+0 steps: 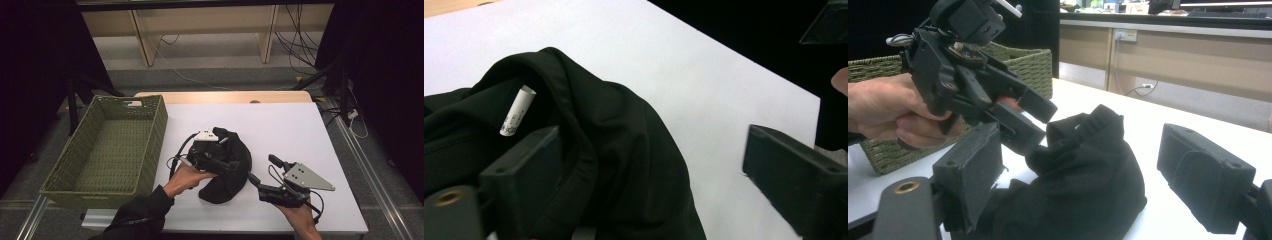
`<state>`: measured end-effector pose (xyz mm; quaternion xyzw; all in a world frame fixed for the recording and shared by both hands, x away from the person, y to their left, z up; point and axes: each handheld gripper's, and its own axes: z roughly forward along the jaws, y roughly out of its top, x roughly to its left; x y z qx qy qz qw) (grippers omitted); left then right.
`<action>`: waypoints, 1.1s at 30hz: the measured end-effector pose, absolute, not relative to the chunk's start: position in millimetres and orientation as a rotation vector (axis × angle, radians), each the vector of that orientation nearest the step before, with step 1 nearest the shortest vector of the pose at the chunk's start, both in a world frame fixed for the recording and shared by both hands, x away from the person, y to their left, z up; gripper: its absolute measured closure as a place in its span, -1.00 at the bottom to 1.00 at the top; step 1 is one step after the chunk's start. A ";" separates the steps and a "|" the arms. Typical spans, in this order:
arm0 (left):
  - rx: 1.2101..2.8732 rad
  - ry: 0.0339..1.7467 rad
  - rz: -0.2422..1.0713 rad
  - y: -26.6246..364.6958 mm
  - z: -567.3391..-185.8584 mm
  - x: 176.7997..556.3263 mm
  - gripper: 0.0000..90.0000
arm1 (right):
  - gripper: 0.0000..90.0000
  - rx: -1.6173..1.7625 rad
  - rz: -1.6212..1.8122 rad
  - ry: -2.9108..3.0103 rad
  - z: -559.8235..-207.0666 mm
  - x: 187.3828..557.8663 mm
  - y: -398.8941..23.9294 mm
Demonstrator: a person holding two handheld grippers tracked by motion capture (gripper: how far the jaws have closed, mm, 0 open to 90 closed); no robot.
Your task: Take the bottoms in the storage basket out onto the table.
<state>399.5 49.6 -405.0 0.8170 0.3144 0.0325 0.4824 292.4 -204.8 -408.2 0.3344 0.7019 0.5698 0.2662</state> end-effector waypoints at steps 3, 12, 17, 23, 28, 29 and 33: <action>1.971 0.771 0.089 51.5 -403.3 398.9 -0.86 | -0.58 0.904 1.540 1.894 -408.2 292.3 -204.7; 1.926 0.775 0.123 58.1 -399.4 397.0 -0.93 | -0.58 0.902 1.541 1.892 -408.2 292.1 -204.6; 1.901 0.770 0.145 62.3 -395.9 396.1 -0.93 | -0.58 0.903 1.539 1.895 -408.1 291.9 -204.6; 1.880 0.772 0.162 66.8 -392.4 395.4 -0.93 | -0.58 0.904 1.540 1.894 -408.1 291.9 -204.6; 1.864 0.768 0.173 69.8 -391.0 394.6 -0.93 | -0.58 0.904 1.538 1.894 -408.0 291.7 -204.5; 1.859 0.767 0.174 70.3 -390.6 394.5 -0.93 | -0.58 0.904 1.537 1.894 -408.0 291.8 -204.6; 1.847 0.768 0.186 72.7 -388.3 393.4 -0.93 | -0.58 0.905 1.535 1.895 -407.9 291.6 -204.5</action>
